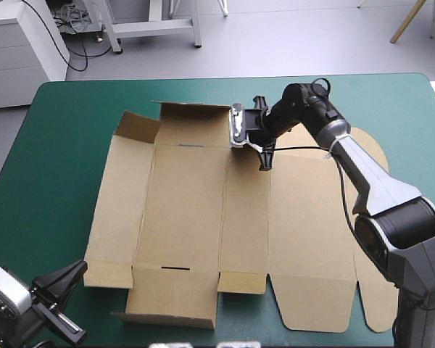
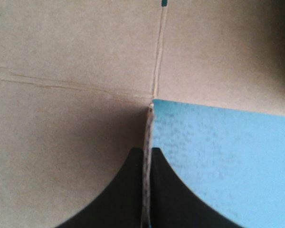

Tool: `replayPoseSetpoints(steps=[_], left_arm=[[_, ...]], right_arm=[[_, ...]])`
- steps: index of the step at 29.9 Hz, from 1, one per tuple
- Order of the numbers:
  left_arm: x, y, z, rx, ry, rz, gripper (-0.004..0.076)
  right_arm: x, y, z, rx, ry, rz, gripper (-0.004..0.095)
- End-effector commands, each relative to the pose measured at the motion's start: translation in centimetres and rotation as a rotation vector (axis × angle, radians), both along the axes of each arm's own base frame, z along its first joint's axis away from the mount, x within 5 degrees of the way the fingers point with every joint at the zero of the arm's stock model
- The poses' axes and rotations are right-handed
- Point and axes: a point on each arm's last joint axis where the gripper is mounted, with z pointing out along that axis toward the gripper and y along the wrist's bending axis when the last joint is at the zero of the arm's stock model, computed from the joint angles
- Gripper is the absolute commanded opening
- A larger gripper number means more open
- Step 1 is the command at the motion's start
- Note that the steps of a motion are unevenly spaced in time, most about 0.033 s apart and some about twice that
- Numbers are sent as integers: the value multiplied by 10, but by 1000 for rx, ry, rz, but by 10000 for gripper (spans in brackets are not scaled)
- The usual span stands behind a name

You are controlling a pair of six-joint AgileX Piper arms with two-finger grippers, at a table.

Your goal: Fold the box

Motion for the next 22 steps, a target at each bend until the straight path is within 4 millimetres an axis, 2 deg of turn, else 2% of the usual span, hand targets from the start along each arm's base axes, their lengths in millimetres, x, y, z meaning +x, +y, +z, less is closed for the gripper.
replayPoseSetpoints(steps=[1, 6, 11, 14, 19, 21, 22], left_arm=[[-1, -1, 17, -77, -77, -13, -10], [-2, -3, 17, -101, -64, -27, -10], [-2, -3, 17, -101, -64, -27, -10], [-2, -3, 17, -102, -65, -28, -10], [-2, -2, 17, -98, -59, -27, -10], [-1, -2, 16, -83, -55, -21, -10], [-1, -2, 16, -76, -58, -21, -10]], right_arm=[[-14, 19, 38, 68, -159, 71, -20], [-12, 36, 36, 97, -220, 71, -18], [-10, 37, 31, 94, -217, 70, 35], [-10, 37, 31, 100, -209, 59, 116], [-11, 36, 34, 162, -139, -53, 388], [-15, 34, 42, 193, -121, -100, 475], [-17, 33, 48, 207, -119, -118, 487]])
